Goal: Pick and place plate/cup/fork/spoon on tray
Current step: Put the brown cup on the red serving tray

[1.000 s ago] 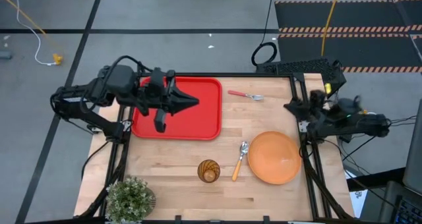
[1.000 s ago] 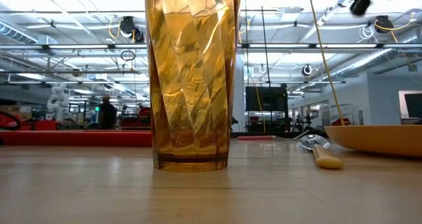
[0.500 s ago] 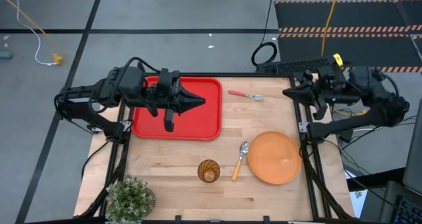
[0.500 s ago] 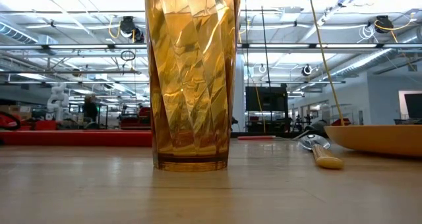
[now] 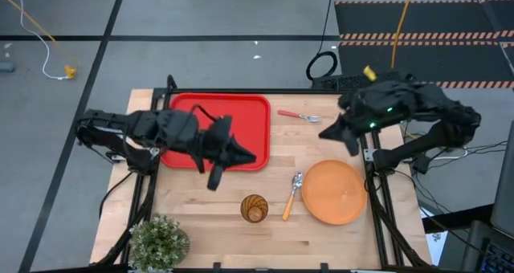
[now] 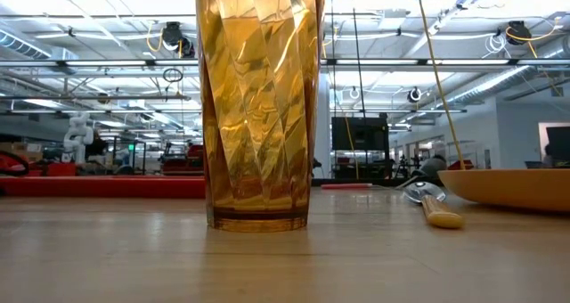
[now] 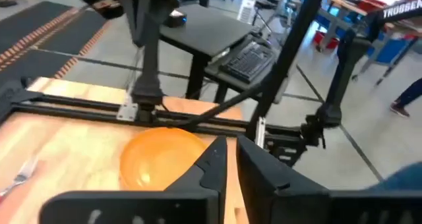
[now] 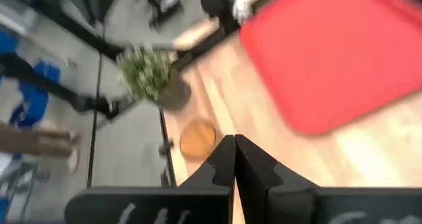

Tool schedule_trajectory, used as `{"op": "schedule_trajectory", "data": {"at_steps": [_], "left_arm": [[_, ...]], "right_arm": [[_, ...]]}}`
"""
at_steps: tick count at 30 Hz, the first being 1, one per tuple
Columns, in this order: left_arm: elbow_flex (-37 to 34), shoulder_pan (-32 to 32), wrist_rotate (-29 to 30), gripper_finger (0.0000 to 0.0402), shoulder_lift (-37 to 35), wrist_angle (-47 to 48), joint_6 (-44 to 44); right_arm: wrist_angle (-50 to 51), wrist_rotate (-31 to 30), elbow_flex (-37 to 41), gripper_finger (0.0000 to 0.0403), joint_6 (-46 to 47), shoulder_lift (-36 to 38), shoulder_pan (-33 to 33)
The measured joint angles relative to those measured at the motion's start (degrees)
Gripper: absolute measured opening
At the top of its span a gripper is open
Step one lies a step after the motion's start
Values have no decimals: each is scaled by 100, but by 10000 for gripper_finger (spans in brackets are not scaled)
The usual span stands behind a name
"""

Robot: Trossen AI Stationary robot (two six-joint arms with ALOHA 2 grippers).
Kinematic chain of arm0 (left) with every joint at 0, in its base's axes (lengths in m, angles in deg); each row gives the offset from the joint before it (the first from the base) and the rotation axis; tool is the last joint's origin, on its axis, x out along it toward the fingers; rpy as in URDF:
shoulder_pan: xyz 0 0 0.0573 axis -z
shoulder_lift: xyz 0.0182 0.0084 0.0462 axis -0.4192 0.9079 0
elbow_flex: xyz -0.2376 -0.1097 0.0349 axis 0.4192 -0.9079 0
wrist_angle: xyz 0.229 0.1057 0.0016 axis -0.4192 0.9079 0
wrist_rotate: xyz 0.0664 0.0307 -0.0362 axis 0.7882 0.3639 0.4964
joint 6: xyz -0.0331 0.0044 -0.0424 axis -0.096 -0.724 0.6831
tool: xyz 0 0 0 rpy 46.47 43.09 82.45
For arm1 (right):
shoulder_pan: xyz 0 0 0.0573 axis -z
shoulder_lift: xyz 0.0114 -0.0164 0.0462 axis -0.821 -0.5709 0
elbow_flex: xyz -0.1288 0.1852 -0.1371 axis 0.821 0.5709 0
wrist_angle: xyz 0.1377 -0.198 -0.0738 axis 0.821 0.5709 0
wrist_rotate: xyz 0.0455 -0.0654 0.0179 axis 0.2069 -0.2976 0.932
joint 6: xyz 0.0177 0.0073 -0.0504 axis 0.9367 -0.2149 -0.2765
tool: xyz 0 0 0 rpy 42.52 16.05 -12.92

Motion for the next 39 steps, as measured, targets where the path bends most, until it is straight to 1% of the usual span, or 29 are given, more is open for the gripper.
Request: {"op": "schedule_trajectory", "data": {"at_steps": [7, 11, 14, 17, 20, 25, 31, 36, 39], "left_arm": [[-11, 862, 52, 124, 357, 696, -140], [0, 1234, 79, 162, 673, 673, 49], [27, 1452, 11, 178, 969, 663, 286], [296, 1661, -103, 183, 1318, 933, 283], [767, 1761, -100, 184, 1720, 1385, 181], [1380, 1723, -81, 184, 2458, 2327, 31], [1495, 1524, -38, 184, 2938, 2655, -26], [1495, 1399, 69, 184, 3146, 2723, -29], [1495, 1368, 67, 184, 3277, 2994, -33]], "right_arm": [[249, -2, 272, 0, 14, -257, -477], [297, -2, 460, 0, -14, -167, -703], [316, -2, 615, 0, -27, -23, -799], [311, -2, 785, 0, -28, 177, -867], [273, -11, 1014, 0, -27, 371, -895], [221, -10, 1377, 0, -29, 678, -896], [210, 138, 1643, 0, -28, 939, -899], [43, 151, 1708, 0, -127, 1070, -899], [-95, 157, 1709, 0, -207, 1129, -899]]}}
